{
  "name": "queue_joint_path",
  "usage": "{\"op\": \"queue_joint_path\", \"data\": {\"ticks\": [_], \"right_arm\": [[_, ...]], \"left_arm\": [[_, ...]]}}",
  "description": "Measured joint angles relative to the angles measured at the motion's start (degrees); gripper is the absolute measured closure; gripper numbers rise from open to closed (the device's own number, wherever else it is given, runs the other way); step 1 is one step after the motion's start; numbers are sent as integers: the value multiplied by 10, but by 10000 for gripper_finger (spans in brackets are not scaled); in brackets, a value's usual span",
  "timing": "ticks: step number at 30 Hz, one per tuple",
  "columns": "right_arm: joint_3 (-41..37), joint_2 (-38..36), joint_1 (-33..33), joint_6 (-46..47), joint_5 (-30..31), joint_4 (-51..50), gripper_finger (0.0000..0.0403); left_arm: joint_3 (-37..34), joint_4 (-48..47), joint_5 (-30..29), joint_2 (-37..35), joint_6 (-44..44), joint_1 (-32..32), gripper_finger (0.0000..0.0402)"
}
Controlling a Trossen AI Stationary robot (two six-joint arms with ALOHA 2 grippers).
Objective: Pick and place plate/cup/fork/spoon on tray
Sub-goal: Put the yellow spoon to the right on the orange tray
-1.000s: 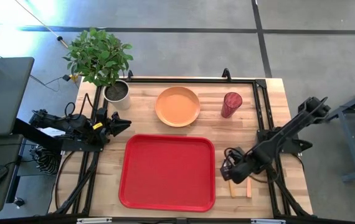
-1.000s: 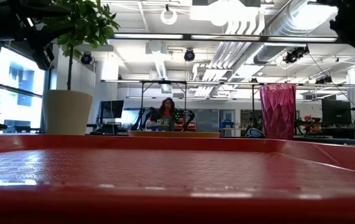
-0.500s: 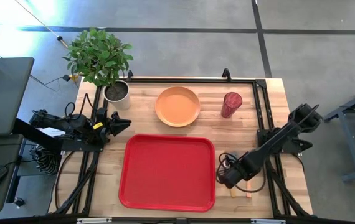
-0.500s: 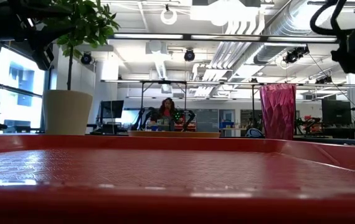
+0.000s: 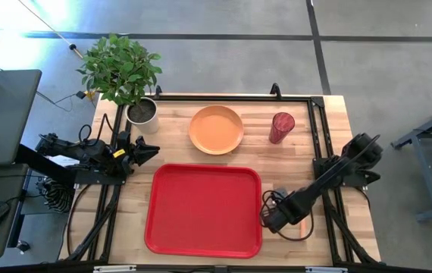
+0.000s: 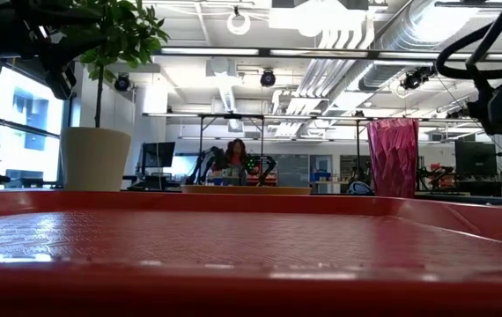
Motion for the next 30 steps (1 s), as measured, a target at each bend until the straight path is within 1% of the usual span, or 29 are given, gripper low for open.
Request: {"op": "queue_joint_path", "data": {"ticks": [2,5,13,16,19,24,30], "right_arm": [[0,4,0,0,0,1,246],[1,7,0,2,0,2,266],[2,8,-2,26,-1,2,364],[2,8,-2,28,-1,2,388],[2,6,-2,33,-1,2,391],[-1,-6,-1,58,4,4,381],[19,-31,-1,87,41,2,383]], "left_arm": [[0,0,0,0,0,0,298],[0,0,0,0,0,0,298],[0,0,0,0,0,0,298],[0,0,0,0,0,0,298],[0,0,0,0,0,0,298],[0,0,0,0,0,0,298],[0,-1,0,0,0,0,298]]}}
